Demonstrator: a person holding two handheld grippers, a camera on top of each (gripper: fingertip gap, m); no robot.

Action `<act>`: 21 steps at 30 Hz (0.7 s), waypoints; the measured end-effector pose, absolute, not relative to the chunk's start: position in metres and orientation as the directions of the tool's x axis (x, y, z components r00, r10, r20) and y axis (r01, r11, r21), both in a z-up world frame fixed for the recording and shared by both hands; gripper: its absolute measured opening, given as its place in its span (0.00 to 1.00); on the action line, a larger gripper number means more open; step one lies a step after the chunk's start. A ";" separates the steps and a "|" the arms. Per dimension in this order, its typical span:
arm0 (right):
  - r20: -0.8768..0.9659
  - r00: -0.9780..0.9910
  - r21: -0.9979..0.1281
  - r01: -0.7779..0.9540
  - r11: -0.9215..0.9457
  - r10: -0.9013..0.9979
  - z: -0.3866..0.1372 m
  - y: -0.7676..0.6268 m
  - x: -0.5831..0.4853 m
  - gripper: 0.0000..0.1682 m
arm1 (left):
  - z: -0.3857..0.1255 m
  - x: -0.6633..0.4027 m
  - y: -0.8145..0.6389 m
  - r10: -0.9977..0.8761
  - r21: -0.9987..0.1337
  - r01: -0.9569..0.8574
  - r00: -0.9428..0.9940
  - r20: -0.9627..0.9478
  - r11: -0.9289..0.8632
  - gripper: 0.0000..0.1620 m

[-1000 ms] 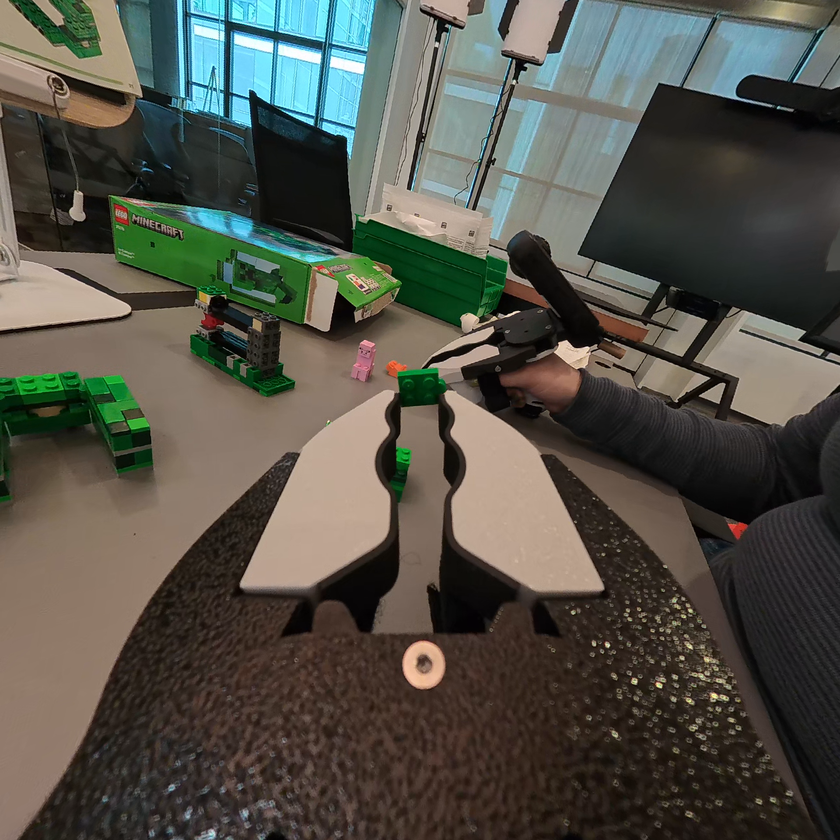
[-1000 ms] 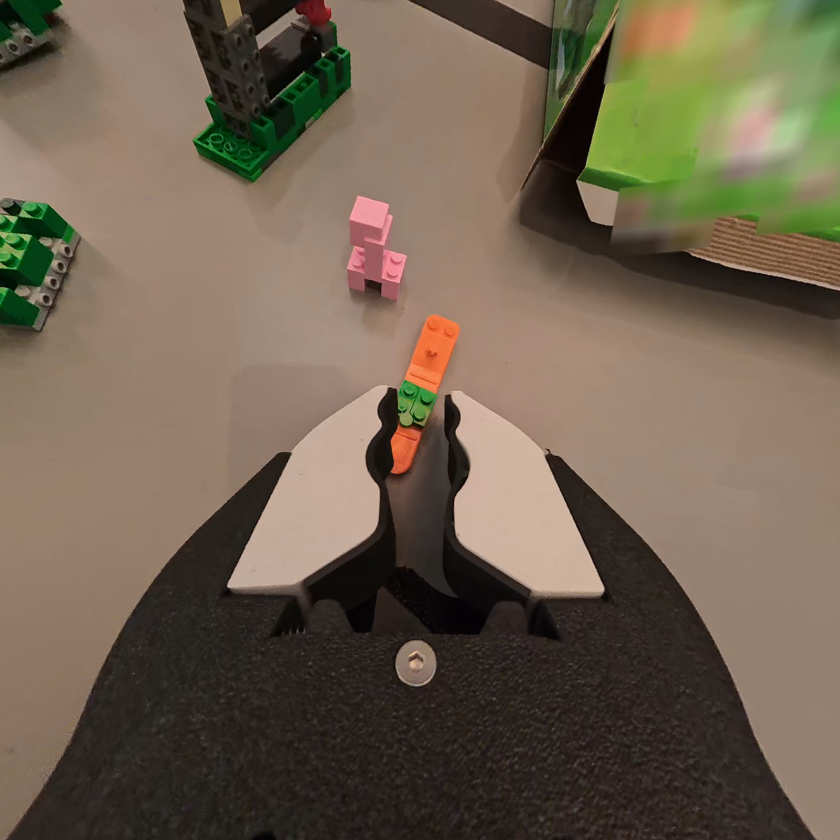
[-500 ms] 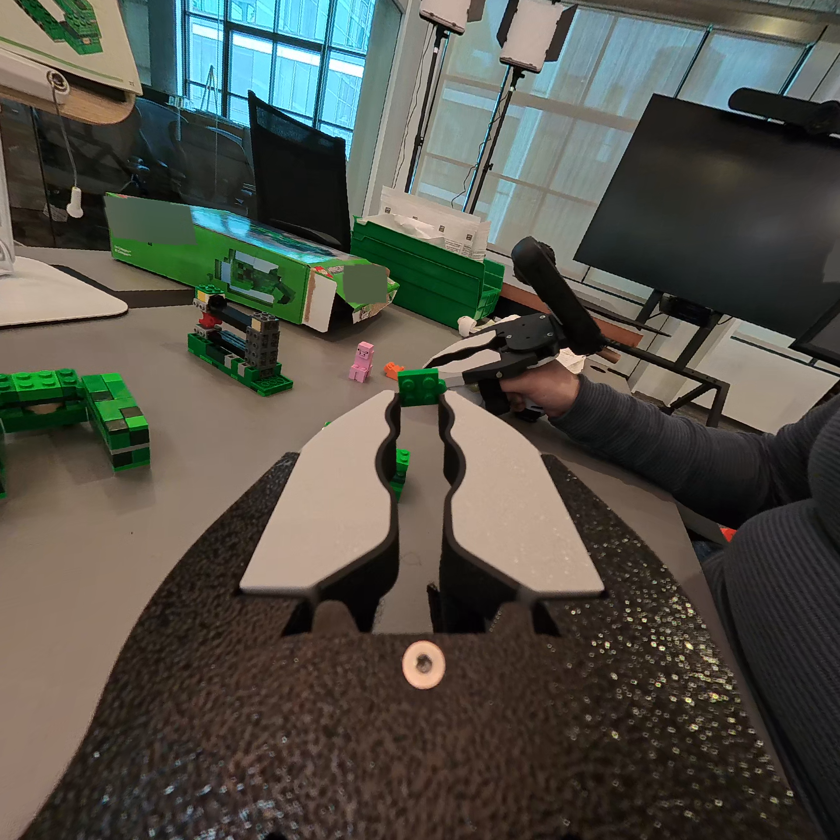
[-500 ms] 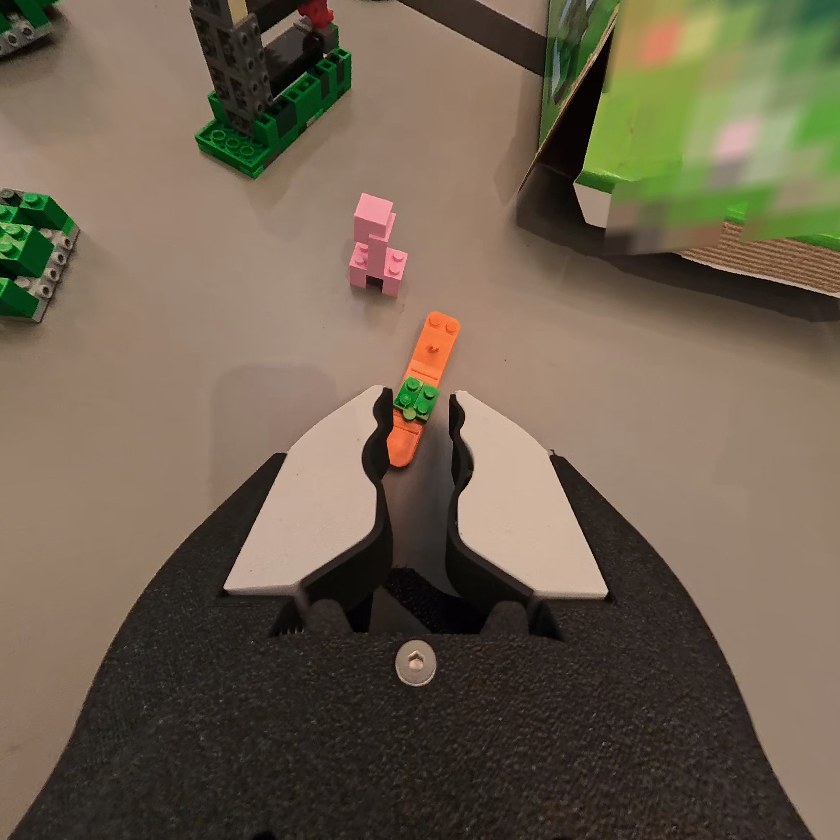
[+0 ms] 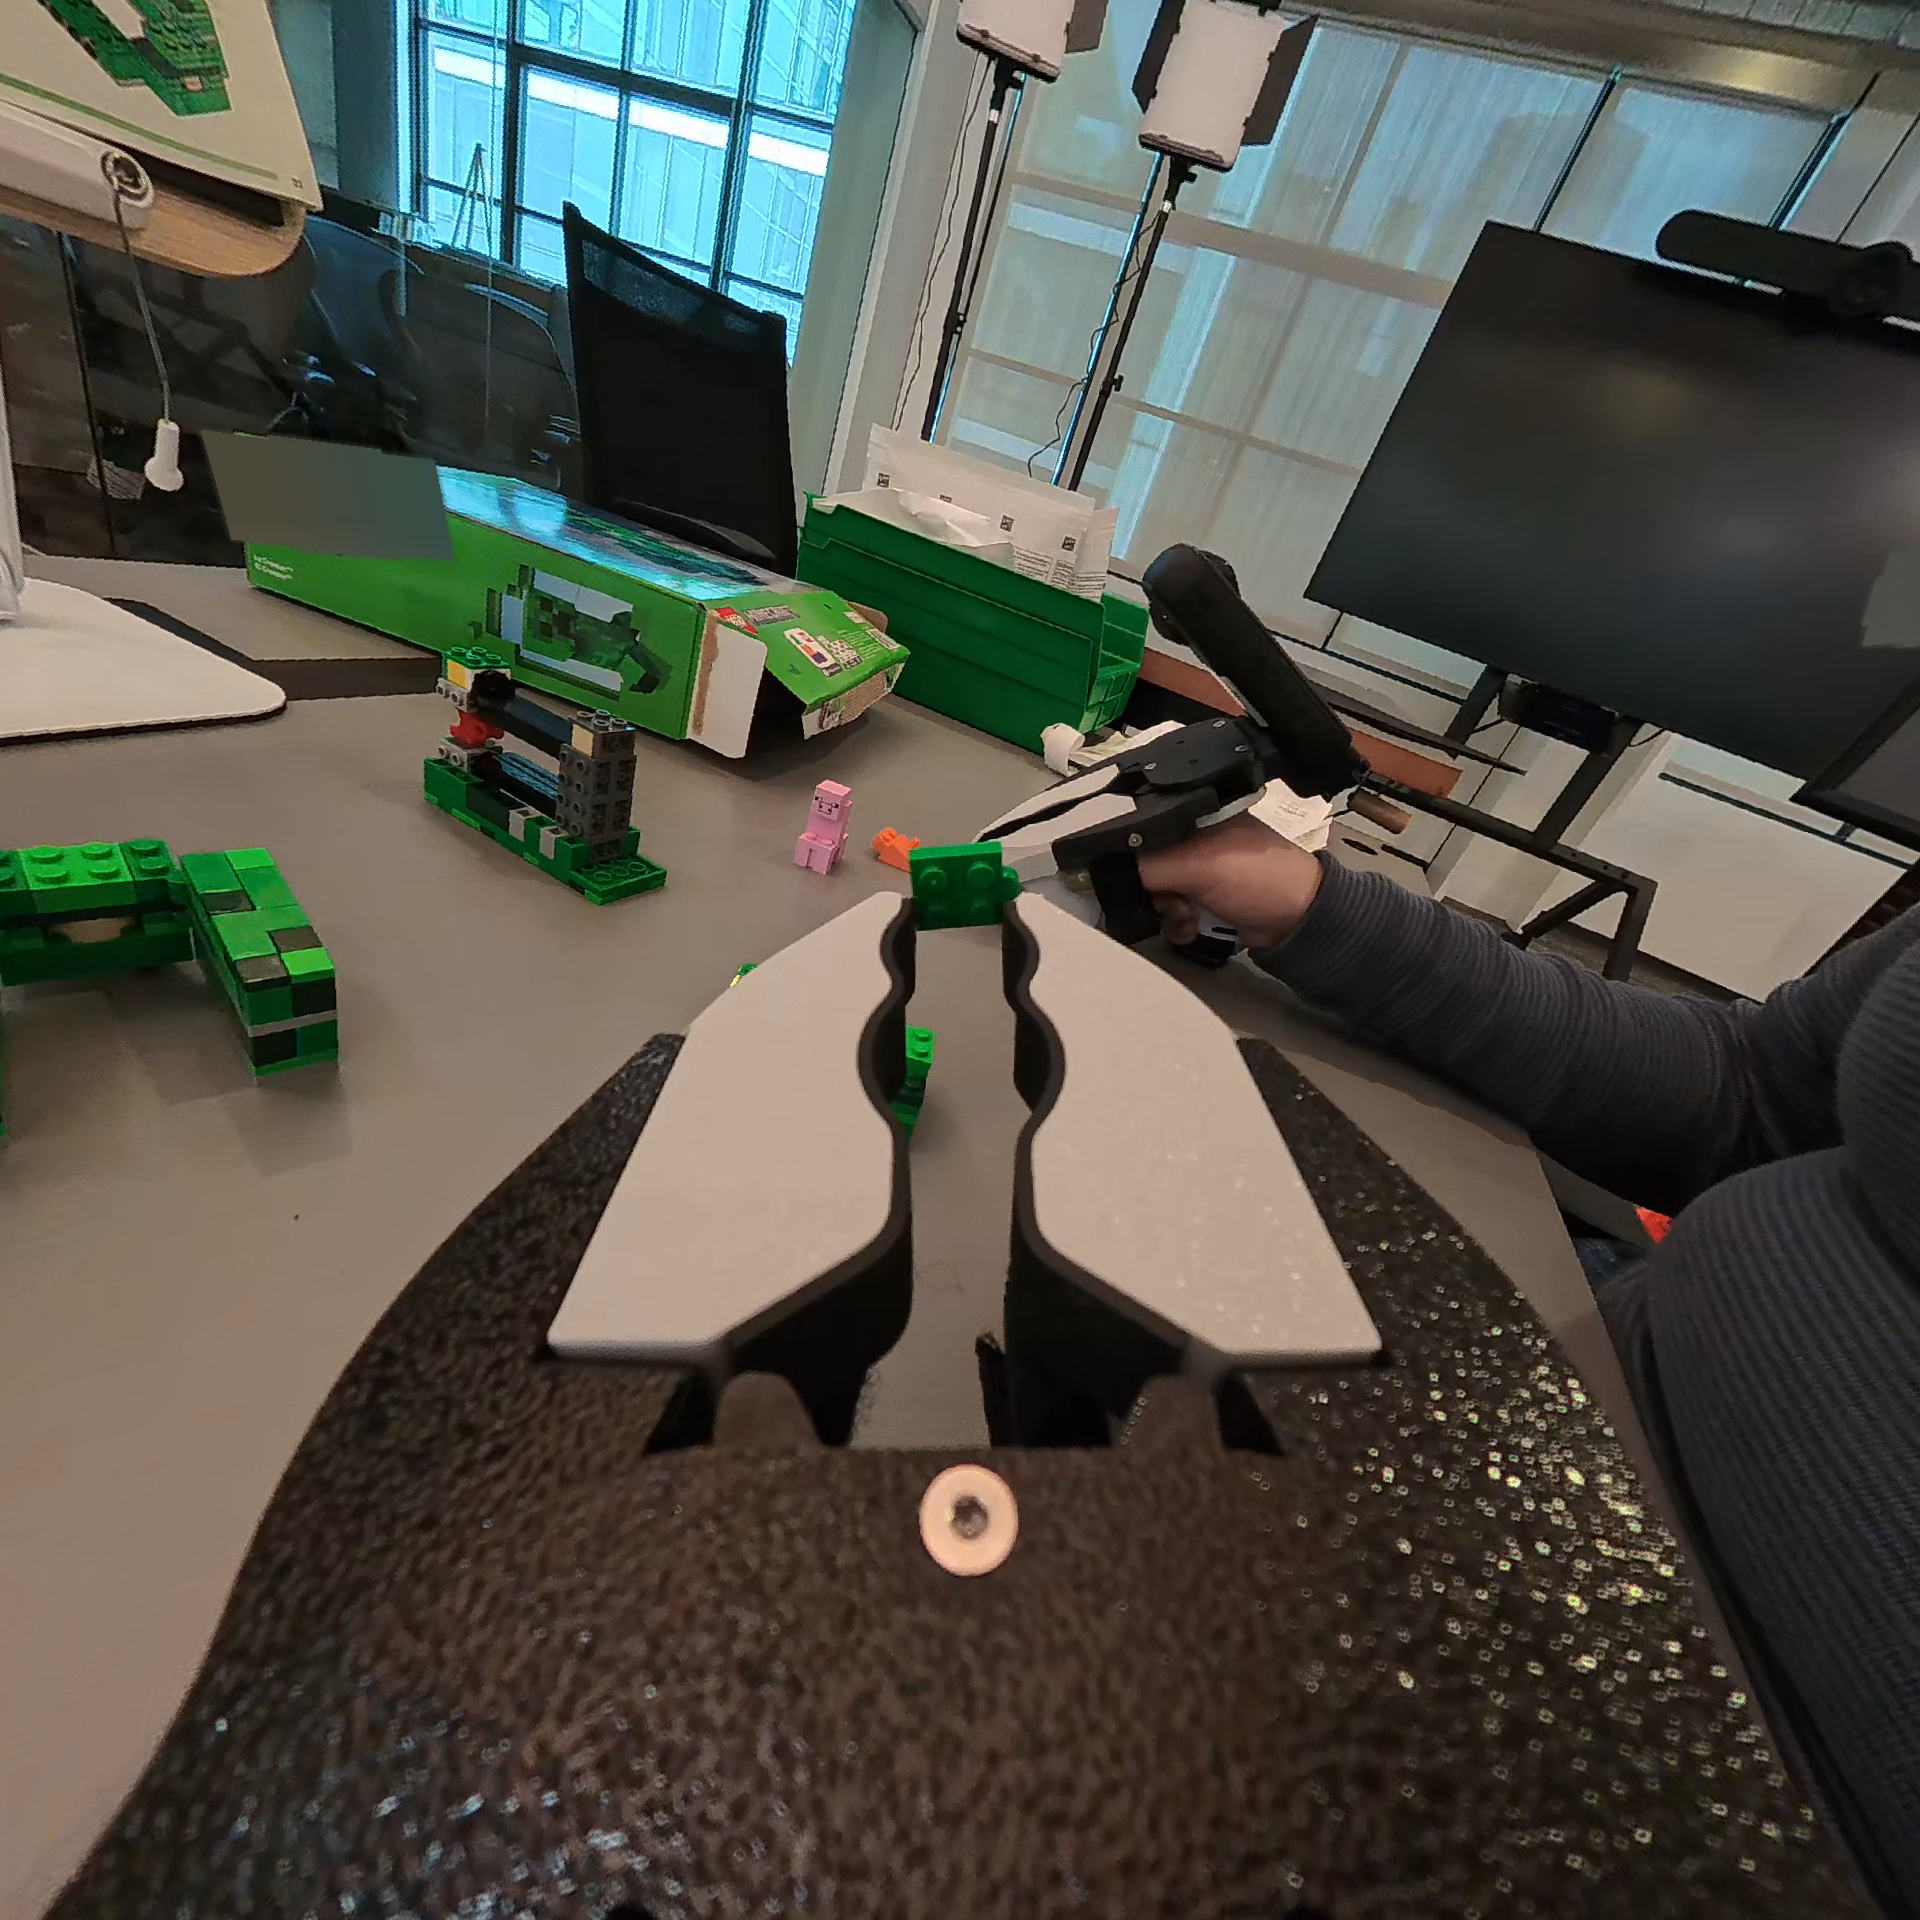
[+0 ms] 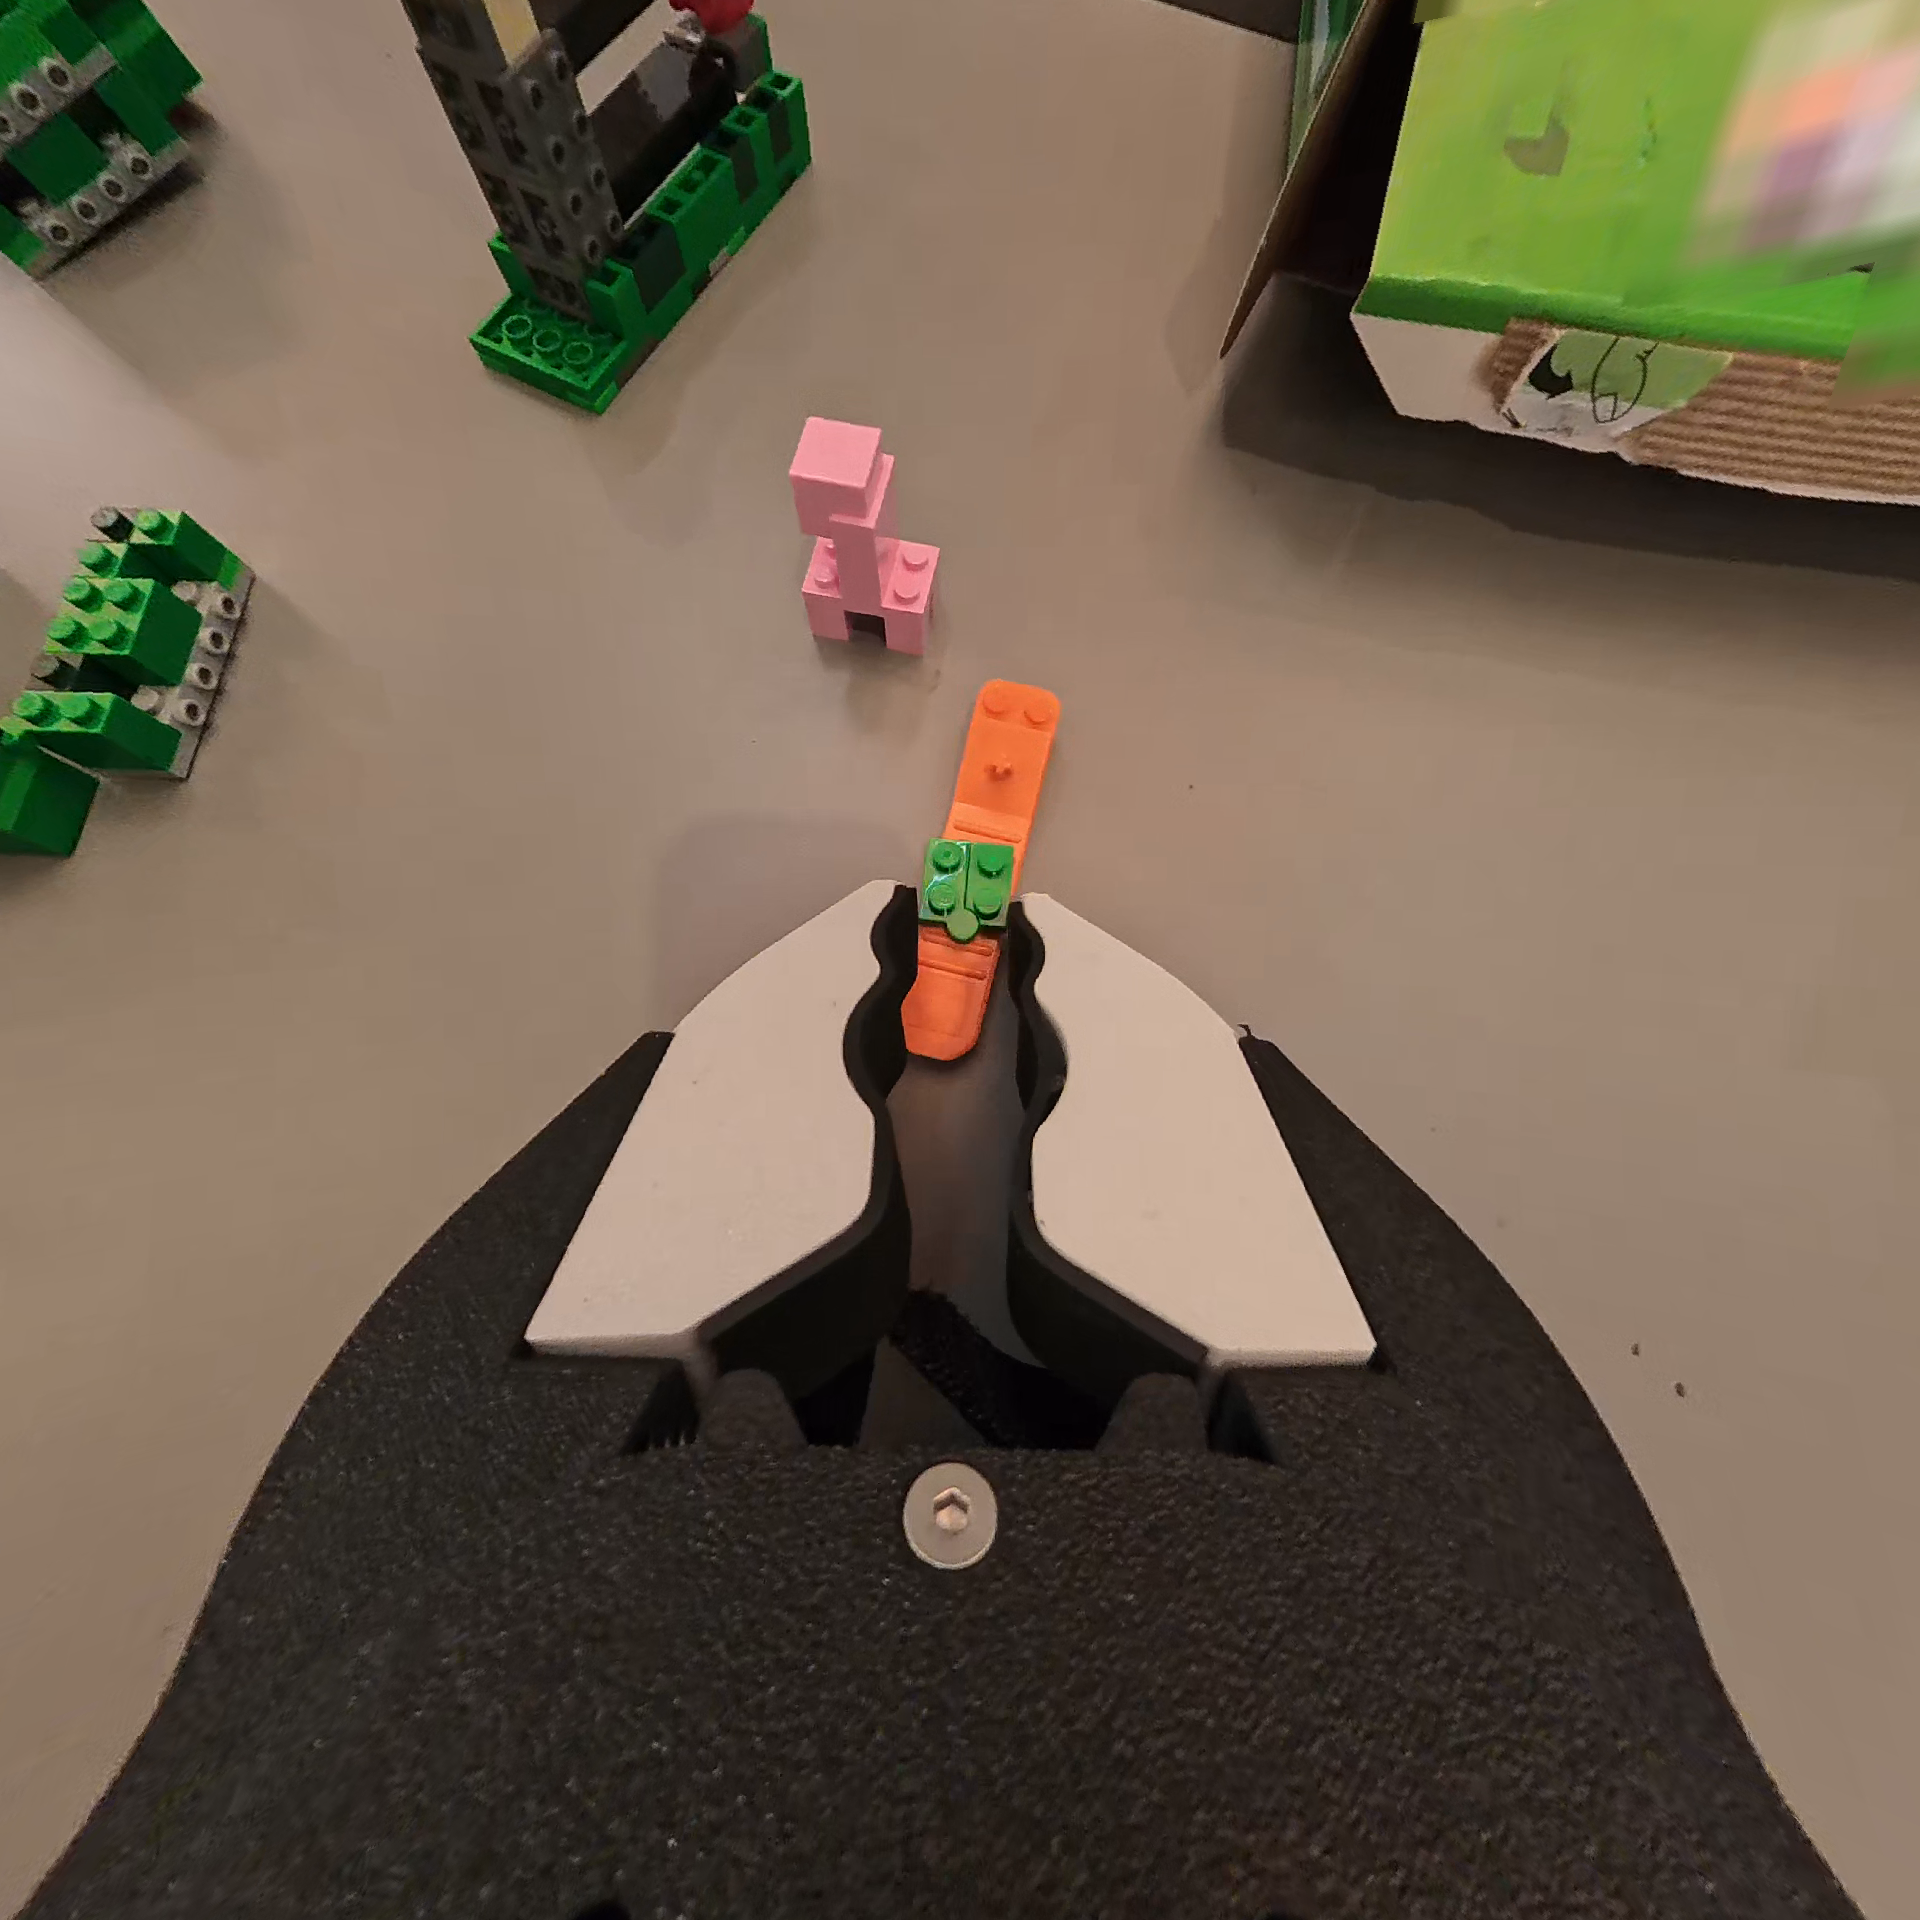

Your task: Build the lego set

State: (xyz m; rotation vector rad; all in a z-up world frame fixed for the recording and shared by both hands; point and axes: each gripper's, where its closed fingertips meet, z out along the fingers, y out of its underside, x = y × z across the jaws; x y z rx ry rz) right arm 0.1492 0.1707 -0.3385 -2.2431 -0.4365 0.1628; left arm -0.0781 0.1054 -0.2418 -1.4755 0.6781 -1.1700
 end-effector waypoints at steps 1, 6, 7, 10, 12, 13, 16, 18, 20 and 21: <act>0.026 0.931 -0.758 0.256 -0.599 0.365 -0.338 0.171 0.149 0.09 | -0.242 -0.078 0.105 -0.885 -0.950 0.178 0.352 0.304 -0.255 0.09; 0.024 0.919 -0.759 0.273 -0.591 0.394 -0.338 0.169 0.146 0.09 | -0.241 -0.079 0.105 -0.885 -0.949 0.184 0.350 0.308 -0.257 0.09; 0.023 0.913 -0.759 0.282 -0.587 0.407 -0.338 0.169 0.144 0.09 | -0.241 -0.079 0.105 -0.885 -0.949 0.184 0.349 0.308 -0.258 0.09; 0.023 0.888 -0.759 0.315 -0.570 0.459 -0.338 0.166 0.137 0.09 | -0.241 -0.079 0.105 -0.885 -0.949 0.183 0.349 0.308 -0.258 0.09; 0.024 0.865 -0.759 0.342 -0.554 0.502 -0.338 0.163 0.131 0.09 | -0.241 -0.079 0.106 -0.885 -0.948 0.184 0.349 0.309 -0.258 0.09; 0.023 0.862 -0.759 0.345 -0.552 0.506 -0.338 0.163 0.131 0.09 | -0.241 -0.079 0.106 -0.885 -0.948 0.185 0.349 0.309 -0.259 0.09; 0.023 0.851 -0.760 0.356 -0.544 0.524 -0.338 0.162 0.129 0.09 | -0.241 -0.079 0.106 -0.884 -0.947 0.187 0.348 0.312 -0.260 0.09; 0.024 0.842 -0.760 0.365 -0.537 0.538 -0.338 0.160 0.127 0.09 | -0.241 -0.080 0.106 -0.884 -0.947 0.189 0.348 0.313 -0.261 0.09; 0.040 0.834 -0.763 0.382 -0.522 0.551 -0.337 0.159 0.125 0.09 | -0.241 -0.080 0.106 -0.884 -0.946 0.190 0.347 0.314 -0.262 0.09; 0.056 0.828 -0.764 0.395 -0.510 0.558 -0.337 0.158 0.124 0.09 | -0.241 -0.080 0.106 -0.884 -0.946 0.190 0.347 0.315 -0.262 0.09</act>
